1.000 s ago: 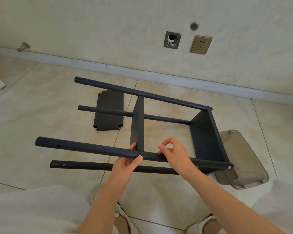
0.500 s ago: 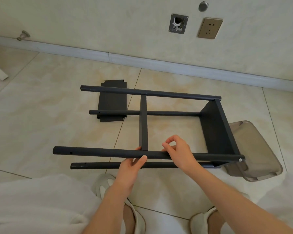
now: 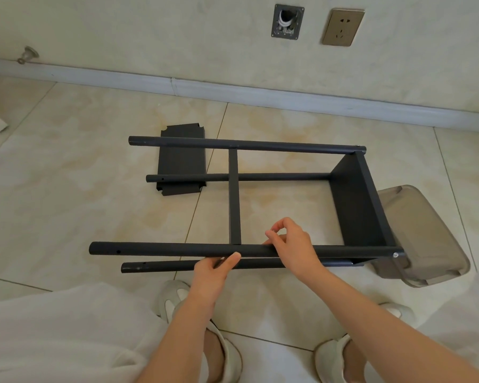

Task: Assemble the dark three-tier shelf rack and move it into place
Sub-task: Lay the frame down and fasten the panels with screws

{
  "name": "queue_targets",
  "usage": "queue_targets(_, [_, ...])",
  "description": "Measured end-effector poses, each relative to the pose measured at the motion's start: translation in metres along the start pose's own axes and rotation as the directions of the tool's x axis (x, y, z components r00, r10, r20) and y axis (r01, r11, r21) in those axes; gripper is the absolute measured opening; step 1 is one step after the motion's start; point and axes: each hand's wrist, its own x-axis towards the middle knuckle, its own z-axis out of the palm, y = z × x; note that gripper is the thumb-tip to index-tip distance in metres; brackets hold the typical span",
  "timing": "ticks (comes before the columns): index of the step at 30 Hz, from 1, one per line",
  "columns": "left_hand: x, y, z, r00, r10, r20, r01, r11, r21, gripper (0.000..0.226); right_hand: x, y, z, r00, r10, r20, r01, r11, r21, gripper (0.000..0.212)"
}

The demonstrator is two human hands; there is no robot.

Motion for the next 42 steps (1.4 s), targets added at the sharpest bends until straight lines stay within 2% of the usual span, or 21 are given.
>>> queue_targets(3, [0.001, 0.001, -0.003, 0.998, 0.058, -0.021, -0.054, 0.989, 0.136, 0.017, 0.002, 0.000, 0.004, 0.999, 0.021, -0.039, -0.021, 1.000, 0.014, 0.007])
queue_targets(6, [0.000, -0.002, -0.006, 0.987, 0.142, -0.076, -0.095, 0.895, 0.436, 0.039, 0.003, 0.002, 0.009, 0.999, 0.042, -0.022, -0.042, 0.999, 0.010, 0.008])
queue_targets(9, [-0.002, 0.002, -0.012, 0.966, 0.210, -0.152, -0.022, 0.649, 0.760, 0.053, 0.002, 0.007, 0.014, 0.998, 0.056, 0.000, -0.056, 0.998, 0.002, 0.009])
queue_targets(12, [-0.002, 0.008, -0.017, 0.919, 0.363, -0.156, 0.000, 0.396, 0.918, 0.057, 0.002, 0.009, 0.016, 0.999, 0.048, -0.011, -0.048, 0.999, -0.007, 0.009])
queue_targets(15, [0.001, 0.014, -0.021, 0.769, 0.639, 0.017, -0.204, 0.221, 0.954, 0.053, 0.005, 0.008, 0.014, 0.999, 0.040, -0.005, -0.040, 0.999, -0.034, 0.009])
queue_targets(16, [0.004, 0.017, -0.022, 0.757, 0.650, 0.071, -0.243, 0.179, 0.953, 0.057, 0.007, 0.007, 0.013, 0.999, 0.048, 0.003, -0.048, 0.998, -0.042, 0.009])
queue_targets(18, [0.017, 0.029, -0.028, 0.827, 0.543, 0.147, -0.246, 0.114, 0.963, 0.094, 0.012, 0.006, 0.010, 0.996, 0.078, 0.040, -0.076, 0.996, -0.054, 0.010])
queue_targets(19, [0.025, 0.035, -0.030, 0.851, 0.478, 0.218, -0.268, 0.037, 0.963, 0.114, 0.013, 0.005, 0.009, 0.993, 0.093, 0.066, -0.089, 0.994, -0.065, 0.011])
queue_targets(20, [0.034, 0.040, -0.032, 0.842, 0.439, 0.313, -0.321, -0.059, 0.945, 0.126, 0.015, 0.004, 0.007, 0.990, 0.106, 0.094, -0.099, 0.992, -0.079, 0.013])
queue_targets(22, [0.047, 0.047, -0.034, 0.762, 0.379, 0.525, -0.462, -0.251, 0.851, 0.130, 0.017, 0.004, 0.007, 0.981, 0.130, 0.145, -0.116, 0.988, -0.103, 0.016])
queue_targets(24, [0.058, 0.050, -0.038, 0.706, 0.295, 0.644, -0.546, -0.353, 0.760, 0.123, 0.019, 0.005, 0.006, 0.971, 0.154, 0.180, -0.131, 0.982, -0.134, 0.016])
queue_targets(26, [0.067, 0.048, -0.043, 0.682, 0.238, 0.691, -0.579, -0.401, 0.710, 0.117, 0.023, 0.007, 0.004, 0.963, 0.175, 0.203, -0.144, 0.977, -0.159, 0.009])
queue_targets(29, [0.073, 0.043, -0.049, 0.616, 0.248, 0.747, -0.623, -0.427, 0.655, 0.111, 0.031, 0.008, 0.000, 0.949, 0.185, 0.257, -0.133, 0.969, -0.206, 0.010])
queue_targets(33, [0.075, 0.040, -0.052, 0.586, 0.266, 0.765, -0.670, -0.372, 0.643, 0.106, 0.043, 0.004, -0.001, 0.911, 0.189, 0.367, -0.095, 0.961, -0.258, 0.016])
queue_targets(38, [0.077, 0.036, -0.053, 0.572, 0.294, 0.766, -0.698, -0.316, 0.642, 0.104, 0.055, 0.001, 0.014, 0.863, 0.082, 0.498, -0.041, 0.995, -0.092, 0.019])
queue_targets(42, [0.080, 0.029, -0.053, 0.540, 0.333, 0.773, -0.712, -0.310, 0.630, 0.104, 0.064, 0.005, 0.030, 0.834, 0.010, 0.552, 0.087, 0.985, -0.149, 0.018])
